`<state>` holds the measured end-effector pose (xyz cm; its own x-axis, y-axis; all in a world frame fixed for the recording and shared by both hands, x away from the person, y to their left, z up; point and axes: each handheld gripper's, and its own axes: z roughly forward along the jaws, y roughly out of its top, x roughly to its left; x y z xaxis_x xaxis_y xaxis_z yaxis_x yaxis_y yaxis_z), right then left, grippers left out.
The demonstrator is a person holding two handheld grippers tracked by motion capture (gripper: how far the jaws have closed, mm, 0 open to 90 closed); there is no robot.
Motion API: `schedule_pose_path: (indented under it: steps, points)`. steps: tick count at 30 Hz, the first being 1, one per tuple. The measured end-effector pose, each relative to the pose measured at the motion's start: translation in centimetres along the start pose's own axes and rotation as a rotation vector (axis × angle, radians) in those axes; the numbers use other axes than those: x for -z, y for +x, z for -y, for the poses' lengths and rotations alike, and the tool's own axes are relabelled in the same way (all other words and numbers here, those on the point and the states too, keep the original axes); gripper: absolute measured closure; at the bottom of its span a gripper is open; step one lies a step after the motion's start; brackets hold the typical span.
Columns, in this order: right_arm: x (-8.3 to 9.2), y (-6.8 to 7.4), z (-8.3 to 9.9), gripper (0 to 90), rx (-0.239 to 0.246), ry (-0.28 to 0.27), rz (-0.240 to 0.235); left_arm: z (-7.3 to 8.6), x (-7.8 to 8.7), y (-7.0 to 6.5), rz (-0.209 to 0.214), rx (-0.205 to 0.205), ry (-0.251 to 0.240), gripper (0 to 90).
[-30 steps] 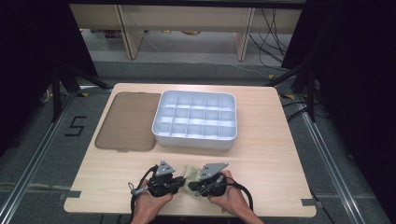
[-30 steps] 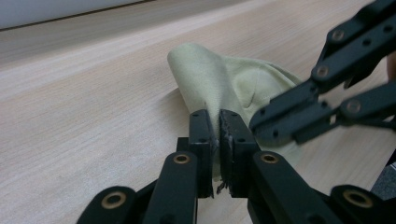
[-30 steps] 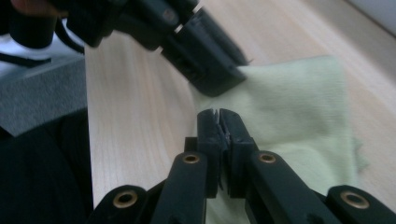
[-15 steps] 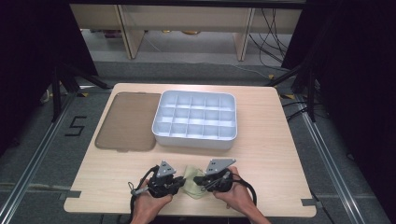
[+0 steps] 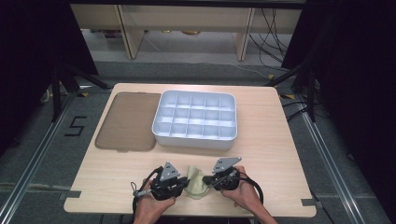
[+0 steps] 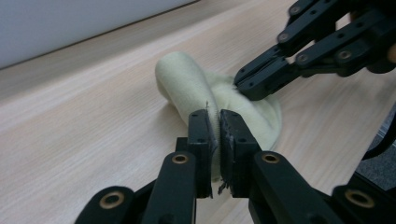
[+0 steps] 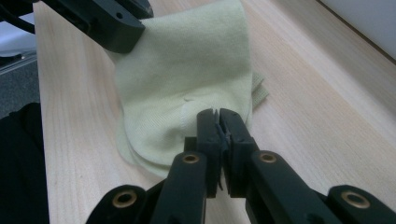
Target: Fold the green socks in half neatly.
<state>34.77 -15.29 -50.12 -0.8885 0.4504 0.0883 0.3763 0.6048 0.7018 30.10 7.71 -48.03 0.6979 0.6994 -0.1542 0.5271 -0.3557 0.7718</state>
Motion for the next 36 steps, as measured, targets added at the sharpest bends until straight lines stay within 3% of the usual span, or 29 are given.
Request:
schedule_pose_path:
  steps: [2,4,7,8,11,12,16,21,23,25,26,29,31,32,36]
  points:
    - [0.0,0.0,0.0,87.2,0.002,0.002,0.0,-0.2,-0.2,-0.5,0.008,-0.014,-0.019,82.9]
    - [-0.1,-0.1,0.0,87.2,0.005,-0.001,-0.009,-0.3,-0.2,-0.7,0.01,-0.011,-0.013,82.8]
    - [-0.1,-0.1,0.0,87.2,-0.006,-0.001,-0.004,-0.4,-0.6,-1.3,0.024,-0.041,-0.009,82.7]
    - [0.0,0.1,0.1,87.2,-0.03,0.005,-0.01,-0.6,-0.8,-1.6,0.02,-0.078,0.015,82.6]
    - [-0.2,-0.3,0.1,87.4,-0.019,-0.004,-0.024,-0.7,-1.2,-2.0,0.034,-0.098,0.021,82.3]
    - [-0.1,-0.3,0.1,87.4,-0.045,-0.002,-0.022,-0.8,-1.4,-2.2,0.031,-0.098,0.021,82.3]
    - [-0.2,-0.5,0.2,87.4,-0.054,-0.006,-0.029,-0.8,-2.2,-2.7,0.042,-0.123,0.037,82.4]
    - [-0.1,-0.9,0.2,87.3,-0.069,-0.014,-0.031,-0.6,-3.1,-2.8,0.042,-0.137,0.072,82.6]
    - [0.1,-1.0,0.2,87.2,-0.076,-0.01,-0.027,-0.5,-3.5,-2.8,0.04,-0.117,0.075,82.6]
    - [0.5,-1.6,0.2,87.2,-0.1,-0.035,-0.017,-0.4,-3.7,-2.8,0.033,-0.136,0.084,82.6]
    - [1.1,-2.0,0.1,87.3,-0.123,-0.078,-0.022,-0.4,-3.9,-2.9,0.036,-0.14,0.085,82.5]
    - [1.8,-2.1,-0.3,87.3,-0.117,-0.111,-0.011,-0.3,-4.0,-2.9,0.039,-0.145,0.092,82.5]
    - [2.5,-1.8,-0.9,87.4,-0.101,-0.166,-0.014,-0.3,-4.1,-3.0,0.03,-0.154,0.094,82.4]
    - [2.7,-1.4,-1.2,87.4,-0.118,-0.161,-0.028,-0.2,-4.2,-3.1,0.034,-0.14,0.091,82.4]
    - [2.4,-1.1,-1.7,87.4,-0.092,-0.171,-0.04,-0.2,-4.3,-3.1,0.033,-0.136,0.088,82.3]
